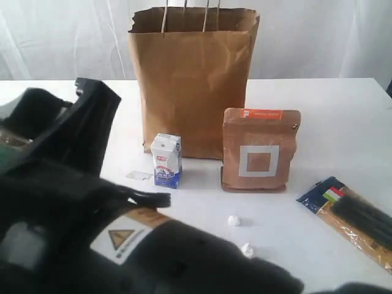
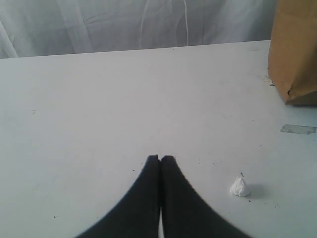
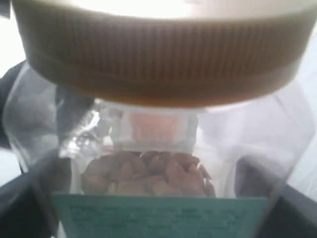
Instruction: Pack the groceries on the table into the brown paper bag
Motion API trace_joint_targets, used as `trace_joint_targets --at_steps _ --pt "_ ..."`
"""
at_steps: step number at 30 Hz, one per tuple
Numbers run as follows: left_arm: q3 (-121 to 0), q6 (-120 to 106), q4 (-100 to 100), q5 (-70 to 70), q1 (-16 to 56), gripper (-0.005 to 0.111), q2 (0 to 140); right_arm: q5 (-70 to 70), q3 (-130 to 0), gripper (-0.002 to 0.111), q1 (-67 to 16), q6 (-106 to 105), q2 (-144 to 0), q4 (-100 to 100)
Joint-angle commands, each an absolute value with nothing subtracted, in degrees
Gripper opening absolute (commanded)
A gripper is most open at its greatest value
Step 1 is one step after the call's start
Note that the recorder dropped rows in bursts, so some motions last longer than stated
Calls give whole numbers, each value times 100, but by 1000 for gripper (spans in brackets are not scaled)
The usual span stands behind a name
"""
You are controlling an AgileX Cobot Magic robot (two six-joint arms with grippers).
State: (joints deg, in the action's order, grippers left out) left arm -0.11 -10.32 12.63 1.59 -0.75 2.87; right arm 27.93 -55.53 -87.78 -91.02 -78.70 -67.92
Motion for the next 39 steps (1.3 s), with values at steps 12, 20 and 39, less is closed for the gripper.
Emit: trace_joint_targets --at_steps 12,20,39 --pt "0 -1051 1297 135 -38 0 242 1224 -5572 19 -6816 -256 -8408 -1793" --pt "0 -1051 1297 135 -38 0 242 -2165 -7052 19 -6337 -698 -8358 -781" --pt "0 -1051 1297 135 116 0 83 -4462 -9660 19 -4178 -684 -7498 2218"
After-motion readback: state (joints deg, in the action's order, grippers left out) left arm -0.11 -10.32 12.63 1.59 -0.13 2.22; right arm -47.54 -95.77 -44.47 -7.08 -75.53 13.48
